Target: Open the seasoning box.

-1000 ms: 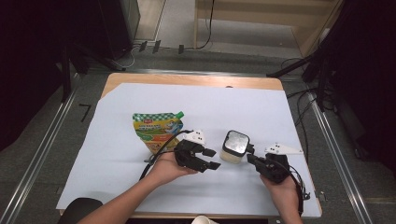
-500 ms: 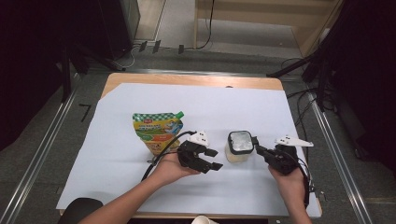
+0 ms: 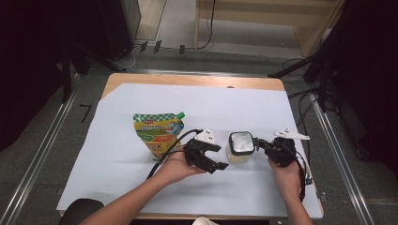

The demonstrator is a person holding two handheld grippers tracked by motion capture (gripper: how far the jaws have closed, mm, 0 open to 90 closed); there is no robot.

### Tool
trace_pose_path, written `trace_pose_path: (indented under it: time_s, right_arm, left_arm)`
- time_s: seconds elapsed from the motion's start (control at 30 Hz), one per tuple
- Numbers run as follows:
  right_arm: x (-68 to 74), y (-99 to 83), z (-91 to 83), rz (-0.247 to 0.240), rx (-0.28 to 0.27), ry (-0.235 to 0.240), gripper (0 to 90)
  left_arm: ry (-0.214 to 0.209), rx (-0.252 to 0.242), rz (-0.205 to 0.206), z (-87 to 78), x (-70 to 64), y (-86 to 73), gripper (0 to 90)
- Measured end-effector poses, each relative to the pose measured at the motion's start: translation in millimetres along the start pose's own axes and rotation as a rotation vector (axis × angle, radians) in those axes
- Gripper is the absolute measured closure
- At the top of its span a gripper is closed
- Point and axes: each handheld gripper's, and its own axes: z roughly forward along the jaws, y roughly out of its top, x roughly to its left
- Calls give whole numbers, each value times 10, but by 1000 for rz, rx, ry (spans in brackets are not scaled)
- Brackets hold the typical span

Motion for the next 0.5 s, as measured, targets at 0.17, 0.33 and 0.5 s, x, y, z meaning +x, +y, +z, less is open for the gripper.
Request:
trace_pose_path:
  time_s: [0.17, 0.33, 0.5]
  right_arm:
    - [0, 40, 106, 3, 5, -6, 900]
    - [54, 49, 137, -12, 9, -19, 900]
    - [65, 16, 12, -11, -1, -34, 900]
  left_arm:
    - [4, -8, -24, 58, 41, 41, 290]
    - [16, -7, -33, 118, 109, 72, 268]
    - [14, -28, -21, 147, 147, 112, 268]
